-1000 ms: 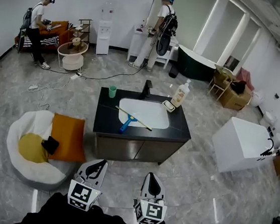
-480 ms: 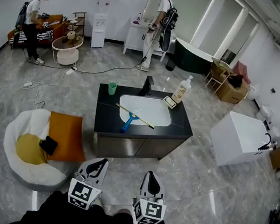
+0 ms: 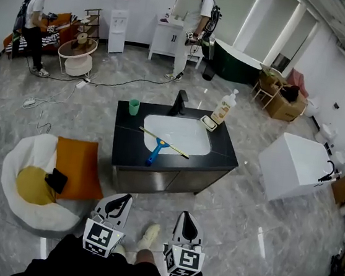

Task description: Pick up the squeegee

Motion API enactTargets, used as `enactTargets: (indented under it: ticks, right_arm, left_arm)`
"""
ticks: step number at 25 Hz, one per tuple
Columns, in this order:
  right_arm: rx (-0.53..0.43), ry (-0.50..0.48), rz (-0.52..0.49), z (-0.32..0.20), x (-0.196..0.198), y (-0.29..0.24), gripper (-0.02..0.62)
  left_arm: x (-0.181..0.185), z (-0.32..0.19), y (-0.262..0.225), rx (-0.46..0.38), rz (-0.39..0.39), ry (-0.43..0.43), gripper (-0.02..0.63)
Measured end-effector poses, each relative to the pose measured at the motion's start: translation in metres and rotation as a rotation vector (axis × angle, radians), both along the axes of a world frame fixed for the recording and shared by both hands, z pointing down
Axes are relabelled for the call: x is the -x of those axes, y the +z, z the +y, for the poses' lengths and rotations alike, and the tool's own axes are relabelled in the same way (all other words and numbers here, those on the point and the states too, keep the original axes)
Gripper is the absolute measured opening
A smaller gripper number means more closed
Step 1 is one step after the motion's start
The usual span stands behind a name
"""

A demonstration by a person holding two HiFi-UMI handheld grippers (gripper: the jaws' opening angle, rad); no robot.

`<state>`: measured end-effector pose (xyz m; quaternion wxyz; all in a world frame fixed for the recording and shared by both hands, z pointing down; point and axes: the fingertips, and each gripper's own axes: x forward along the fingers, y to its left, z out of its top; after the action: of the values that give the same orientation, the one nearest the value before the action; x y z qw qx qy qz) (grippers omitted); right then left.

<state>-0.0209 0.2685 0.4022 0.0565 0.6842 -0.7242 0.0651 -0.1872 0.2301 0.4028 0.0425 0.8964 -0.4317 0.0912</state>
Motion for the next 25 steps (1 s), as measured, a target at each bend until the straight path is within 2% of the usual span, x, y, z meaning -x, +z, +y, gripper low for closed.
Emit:
enactTargets:
  ticks: [8,15,25]
  right_arm:
    - [0.012,-0.022,-0.02,-0.072,-0.029,0.01,0.015]
    - [0.008,-0.037,-0.03,-0.146,-0.076,0.01,0.015]
    - [0.015,-0.055,-0.032,-0.222,-0.139,0.011,0.015]
  left_arm:
    - [-0.027,-0.066,0.007,0.017,-0.02,-0.028,0.025]
    - [-0.075,-0.136,0.006,0.021,-0.024,-0.037,0.025]
    - [-0.134,-0.212,0.008,0.028,-0.029,-0.062,0.025]
